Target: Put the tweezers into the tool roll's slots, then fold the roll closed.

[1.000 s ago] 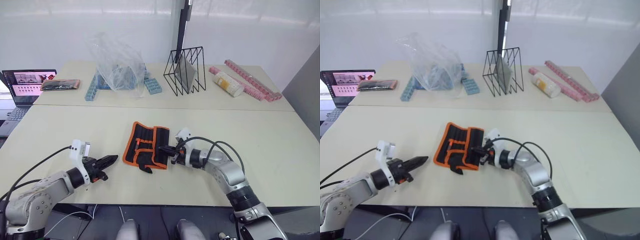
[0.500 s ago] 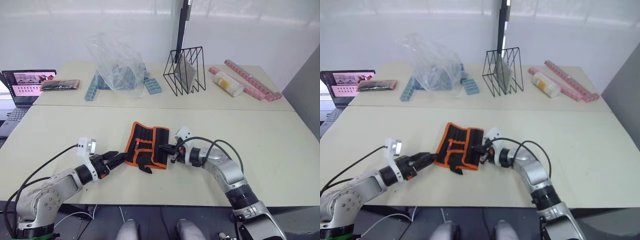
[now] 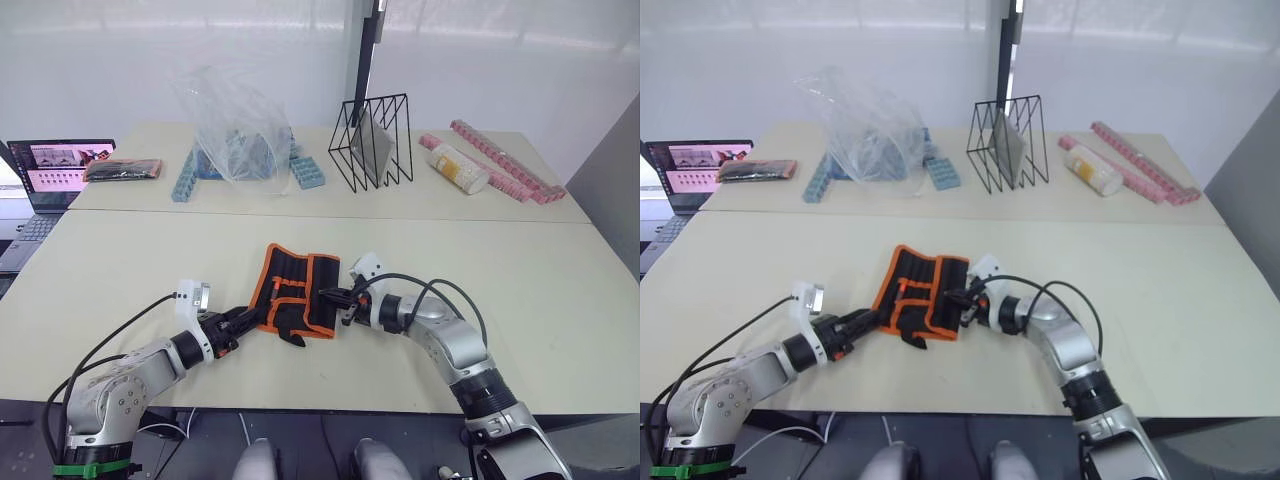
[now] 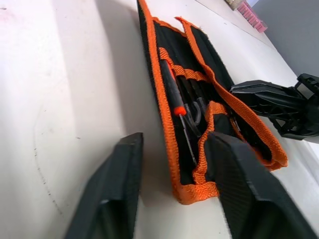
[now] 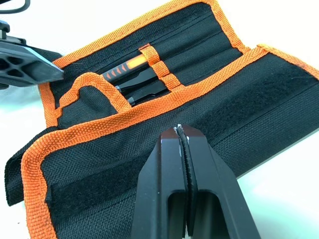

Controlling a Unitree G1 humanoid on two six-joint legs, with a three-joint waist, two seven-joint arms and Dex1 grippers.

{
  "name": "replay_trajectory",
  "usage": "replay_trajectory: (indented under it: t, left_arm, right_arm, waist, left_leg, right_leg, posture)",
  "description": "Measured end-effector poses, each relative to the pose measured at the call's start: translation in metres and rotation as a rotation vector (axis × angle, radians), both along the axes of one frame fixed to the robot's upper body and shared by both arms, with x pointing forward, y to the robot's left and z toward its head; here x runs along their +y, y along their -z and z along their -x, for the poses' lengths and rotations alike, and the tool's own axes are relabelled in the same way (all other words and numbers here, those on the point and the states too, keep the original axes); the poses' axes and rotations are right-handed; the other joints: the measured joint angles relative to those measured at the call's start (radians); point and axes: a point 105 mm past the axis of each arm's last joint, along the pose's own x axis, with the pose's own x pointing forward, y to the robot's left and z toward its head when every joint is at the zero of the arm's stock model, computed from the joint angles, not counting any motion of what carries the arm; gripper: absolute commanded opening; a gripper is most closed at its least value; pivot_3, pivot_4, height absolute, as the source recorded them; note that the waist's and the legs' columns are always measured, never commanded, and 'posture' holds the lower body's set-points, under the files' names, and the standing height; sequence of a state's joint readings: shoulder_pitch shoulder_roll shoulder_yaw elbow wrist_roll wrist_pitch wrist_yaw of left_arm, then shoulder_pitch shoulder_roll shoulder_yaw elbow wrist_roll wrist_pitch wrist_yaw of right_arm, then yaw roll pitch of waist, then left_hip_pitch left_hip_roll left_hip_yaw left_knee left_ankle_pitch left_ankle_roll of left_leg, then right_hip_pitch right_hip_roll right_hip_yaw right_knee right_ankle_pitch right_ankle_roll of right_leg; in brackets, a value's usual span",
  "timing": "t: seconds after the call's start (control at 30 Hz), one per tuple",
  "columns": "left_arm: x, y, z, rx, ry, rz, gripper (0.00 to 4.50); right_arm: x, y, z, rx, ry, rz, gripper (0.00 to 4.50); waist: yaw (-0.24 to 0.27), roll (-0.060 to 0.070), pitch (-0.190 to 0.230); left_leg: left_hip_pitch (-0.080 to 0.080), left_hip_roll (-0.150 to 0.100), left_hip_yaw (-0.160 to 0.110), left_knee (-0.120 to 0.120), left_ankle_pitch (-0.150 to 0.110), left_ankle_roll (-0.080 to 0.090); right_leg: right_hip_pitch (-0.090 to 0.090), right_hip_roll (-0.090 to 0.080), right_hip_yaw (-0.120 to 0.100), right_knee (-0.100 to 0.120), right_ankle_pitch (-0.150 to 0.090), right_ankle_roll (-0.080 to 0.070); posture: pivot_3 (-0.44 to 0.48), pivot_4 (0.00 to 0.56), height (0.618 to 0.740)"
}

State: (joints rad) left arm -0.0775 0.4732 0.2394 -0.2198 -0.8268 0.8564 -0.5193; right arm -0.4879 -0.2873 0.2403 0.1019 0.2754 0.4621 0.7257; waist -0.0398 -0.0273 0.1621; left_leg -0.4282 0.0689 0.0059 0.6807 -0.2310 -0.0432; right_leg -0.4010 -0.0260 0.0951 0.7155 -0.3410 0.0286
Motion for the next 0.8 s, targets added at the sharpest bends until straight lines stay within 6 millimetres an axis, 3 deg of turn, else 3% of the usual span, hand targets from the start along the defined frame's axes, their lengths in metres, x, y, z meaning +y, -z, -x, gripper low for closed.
replay_trajectory:
  t: [0.1,0.37,0.6,0.8]
  left_arm:
    - [-0.001,0.004,-0.001,0.014,0.003,0.0,0.04]
    - [-0.001,0.001,-0.008,0.003,0.024,-0.029,0.04]
    - [0.008,-0.035,-0.015,-0.103,0.107,-0.134,0.04]
    - [0.002,-0.051,-0.014,-0.134,0.21,-0.221,0.04]
  right_arm:
    - [0.0,0.0,0.0,0.0,0.001,0.0,0.0]
    - [-0.001,0.0,-0.001,-0.006,0.01,0.004,0.0]
    - [0.006,-0.002,-0.001,-0.035,0.036,0.008,0.0]
    - [0.012,-0.002,0.002,-0.066,0.06,0.028,0.0]
  waist:
    - [0.0,0.0,0.0]
    - [0.003,0.0,0.0]
    - [-0.004,0.0,0.0]
    - [-0.004,-0.001,0.0]
  left_leg:
    - [0.0,0.0,0.0,0.0,0.0,0.0]
    - [0.0,0.0,-0.001,0.0,0.0,0.0]
    - [-0.002,0.0,-0.001,-0.001,0.0,0.0]
    - [-0.002,0.0,-0.002,-0.001,0.0,0.0]
  right_leg:
    - [0.0,0.0,0.0,0.0,0.0,0.0]
    - [0.0,0.0,0.0,0.0,0.0,0.0]
    - [-0.002,0.0,-0.001,0.0,0.0,0.0]
    - [-0.003,0.0,-0.001,0.0,0.0,0.0]
  posture:
    - [0.0,0.15,0.689]
    - [0.0,0.15,0.689]
    - [0.0,0.15,0.689]
    - [0.0,0.15,0.689]
